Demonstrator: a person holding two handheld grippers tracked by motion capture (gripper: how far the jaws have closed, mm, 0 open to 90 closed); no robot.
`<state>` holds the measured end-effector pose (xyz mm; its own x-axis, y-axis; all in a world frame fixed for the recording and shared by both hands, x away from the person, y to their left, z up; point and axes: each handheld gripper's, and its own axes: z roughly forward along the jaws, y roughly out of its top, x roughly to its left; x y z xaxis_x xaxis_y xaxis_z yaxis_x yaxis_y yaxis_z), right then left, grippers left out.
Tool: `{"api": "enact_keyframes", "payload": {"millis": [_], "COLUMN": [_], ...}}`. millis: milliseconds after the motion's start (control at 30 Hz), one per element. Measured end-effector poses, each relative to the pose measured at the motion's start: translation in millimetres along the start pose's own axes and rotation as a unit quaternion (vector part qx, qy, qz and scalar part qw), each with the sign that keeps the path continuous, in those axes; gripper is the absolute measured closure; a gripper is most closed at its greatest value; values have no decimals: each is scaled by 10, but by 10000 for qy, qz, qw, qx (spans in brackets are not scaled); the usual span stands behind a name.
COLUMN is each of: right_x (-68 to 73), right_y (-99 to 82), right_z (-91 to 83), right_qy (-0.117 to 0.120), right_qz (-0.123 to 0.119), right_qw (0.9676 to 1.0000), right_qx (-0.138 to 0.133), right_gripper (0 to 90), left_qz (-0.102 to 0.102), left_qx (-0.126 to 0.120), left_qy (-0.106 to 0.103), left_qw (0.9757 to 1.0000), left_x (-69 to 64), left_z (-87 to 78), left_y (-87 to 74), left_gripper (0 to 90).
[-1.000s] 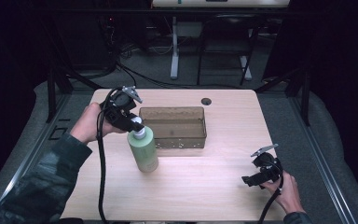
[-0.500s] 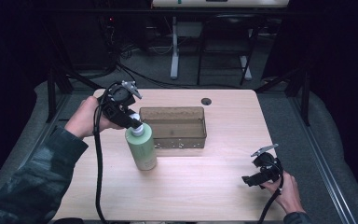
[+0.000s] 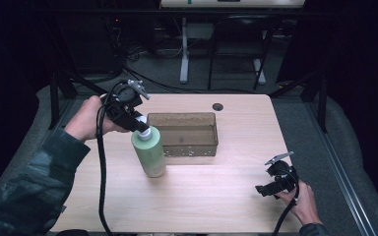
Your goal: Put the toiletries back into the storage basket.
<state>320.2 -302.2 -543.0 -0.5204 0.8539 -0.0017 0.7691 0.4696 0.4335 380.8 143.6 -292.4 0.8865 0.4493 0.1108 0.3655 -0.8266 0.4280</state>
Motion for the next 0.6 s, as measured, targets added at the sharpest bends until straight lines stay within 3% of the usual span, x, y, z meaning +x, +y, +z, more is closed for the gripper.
{"api": "enact_keyframes", "payload": {"millis": [600], "right_x": [-3], "right_y": [-4], "right_z": [-17], "right_qy": [-29], "right_qz": [-58], "right_qw": [10000], "right_qx": [-51], "right_gripper": [13], "left_qz": [83], "left_qx": [87], "left_qy": [36], "left_qw": [9999], "left_x": [3], "left_z": [-172], "left_y": [121], "left_gripper": [627]}}
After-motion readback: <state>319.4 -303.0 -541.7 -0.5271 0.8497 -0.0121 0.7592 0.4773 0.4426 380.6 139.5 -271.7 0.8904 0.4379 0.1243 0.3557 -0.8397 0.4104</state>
